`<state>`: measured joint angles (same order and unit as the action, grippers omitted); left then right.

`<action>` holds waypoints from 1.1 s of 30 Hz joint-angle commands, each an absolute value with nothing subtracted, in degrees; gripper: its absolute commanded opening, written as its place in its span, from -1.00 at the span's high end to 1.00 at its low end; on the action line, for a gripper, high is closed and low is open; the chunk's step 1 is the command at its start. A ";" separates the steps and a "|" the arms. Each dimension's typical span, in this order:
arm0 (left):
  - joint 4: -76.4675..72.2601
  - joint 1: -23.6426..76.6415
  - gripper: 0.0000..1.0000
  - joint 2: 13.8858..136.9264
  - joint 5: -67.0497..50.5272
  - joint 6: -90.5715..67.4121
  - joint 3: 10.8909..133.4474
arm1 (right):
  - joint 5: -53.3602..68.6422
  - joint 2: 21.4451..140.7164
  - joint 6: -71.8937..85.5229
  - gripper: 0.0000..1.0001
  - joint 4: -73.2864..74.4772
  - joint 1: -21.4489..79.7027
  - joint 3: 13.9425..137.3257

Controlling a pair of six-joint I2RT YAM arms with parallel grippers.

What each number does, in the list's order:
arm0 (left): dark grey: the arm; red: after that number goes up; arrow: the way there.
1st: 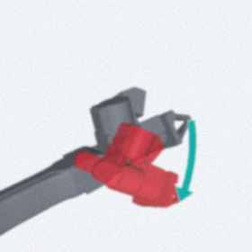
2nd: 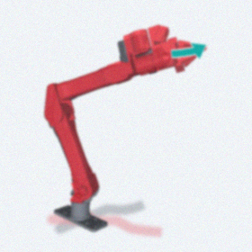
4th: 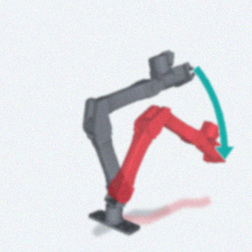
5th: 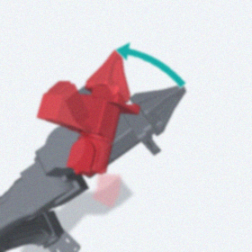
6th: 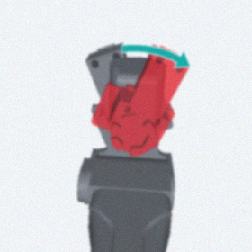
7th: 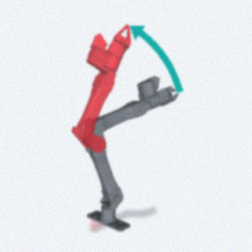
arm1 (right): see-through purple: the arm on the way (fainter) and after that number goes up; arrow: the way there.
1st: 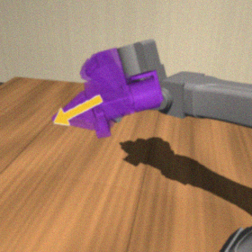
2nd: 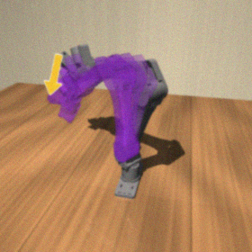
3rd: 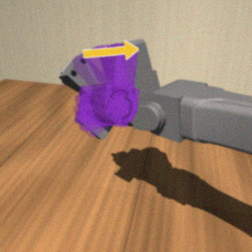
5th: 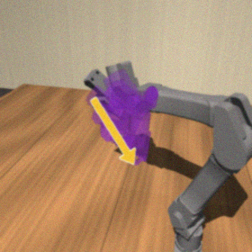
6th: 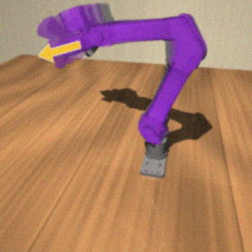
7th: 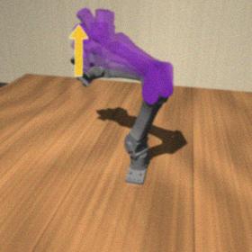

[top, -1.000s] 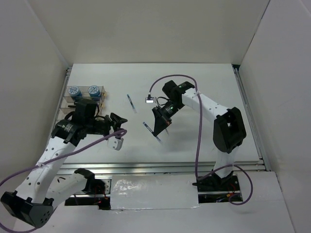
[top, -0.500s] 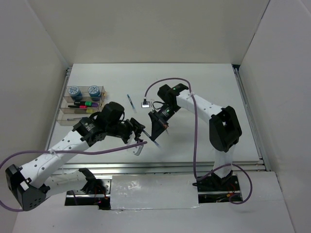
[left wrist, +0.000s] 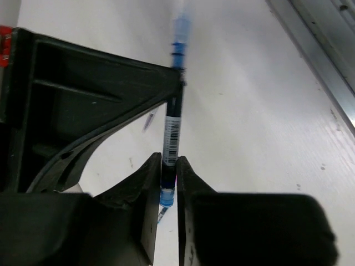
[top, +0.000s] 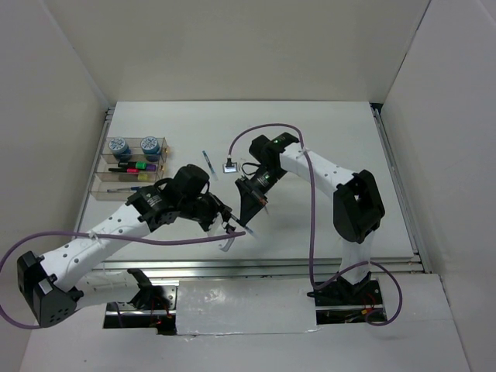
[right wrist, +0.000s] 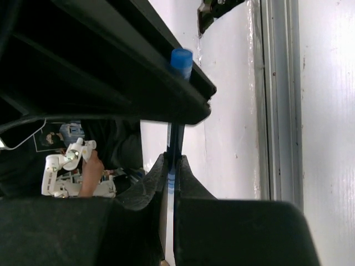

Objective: Sort the stationery into containers
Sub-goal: Place the pen in the storage box.

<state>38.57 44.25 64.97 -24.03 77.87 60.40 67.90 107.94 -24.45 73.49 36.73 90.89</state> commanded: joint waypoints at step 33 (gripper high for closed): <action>71.17 -25.74 1.00 72.05 -57.83 94.55 75.64 | -6.75 130.59 11.17 0.13 36.74 42.18 128.05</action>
<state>60.42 -20.67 65.87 -48.12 84.42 68.99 3.86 127.79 11.51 40.21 40.32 123.85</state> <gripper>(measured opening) 0.201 0.425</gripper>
